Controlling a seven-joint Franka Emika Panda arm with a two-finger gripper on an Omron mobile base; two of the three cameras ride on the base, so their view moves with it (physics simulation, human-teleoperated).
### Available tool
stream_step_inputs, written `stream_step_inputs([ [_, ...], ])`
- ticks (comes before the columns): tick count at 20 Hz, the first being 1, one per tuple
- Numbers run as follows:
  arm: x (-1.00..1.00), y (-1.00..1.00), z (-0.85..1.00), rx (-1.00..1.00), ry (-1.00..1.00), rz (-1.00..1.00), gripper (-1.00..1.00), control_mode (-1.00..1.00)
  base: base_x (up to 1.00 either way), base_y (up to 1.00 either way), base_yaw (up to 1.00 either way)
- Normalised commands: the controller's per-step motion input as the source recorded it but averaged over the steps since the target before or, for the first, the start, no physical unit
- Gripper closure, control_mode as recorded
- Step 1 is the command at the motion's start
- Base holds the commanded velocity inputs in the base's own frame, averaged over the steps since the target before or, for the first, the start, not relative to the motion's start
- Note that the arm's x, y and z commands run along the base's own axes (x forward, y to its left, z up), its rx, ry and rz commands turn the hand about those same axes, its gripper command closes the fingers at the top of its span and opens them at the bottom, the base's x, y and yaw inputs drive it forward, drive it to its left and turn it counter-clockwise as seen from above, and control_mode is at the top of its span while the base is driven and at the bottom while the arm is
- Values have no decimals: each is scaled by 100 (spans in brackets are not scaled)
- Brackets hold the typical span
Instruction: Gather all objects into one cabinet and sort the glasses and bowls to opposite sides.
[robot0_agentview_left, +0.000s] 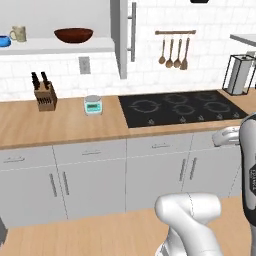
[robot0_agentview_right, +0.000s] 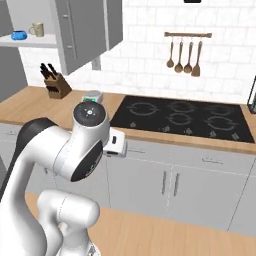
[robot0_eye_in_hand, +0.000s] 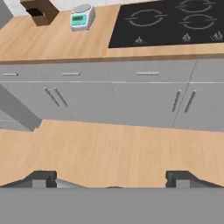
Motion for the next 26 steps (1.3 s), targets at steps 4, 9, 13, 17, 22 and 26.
stream_step_inputs([
  [4,0,0,0,0,0,0,-100,100,2,-100,0],
  [9,0,0,0,0,0,0,-100,100,2,-100,0],
  [13,0,0,0,0,0,0,-100,100,9,-100,0],
  [17,0,0,0,0,0,0,-100,100,48,-100,0],
  [22,0,0,0,0,0,0,-100,100,55,-100,0],
  [26,0,0,0,0,0,0,-100,100,51,-100,0],
])
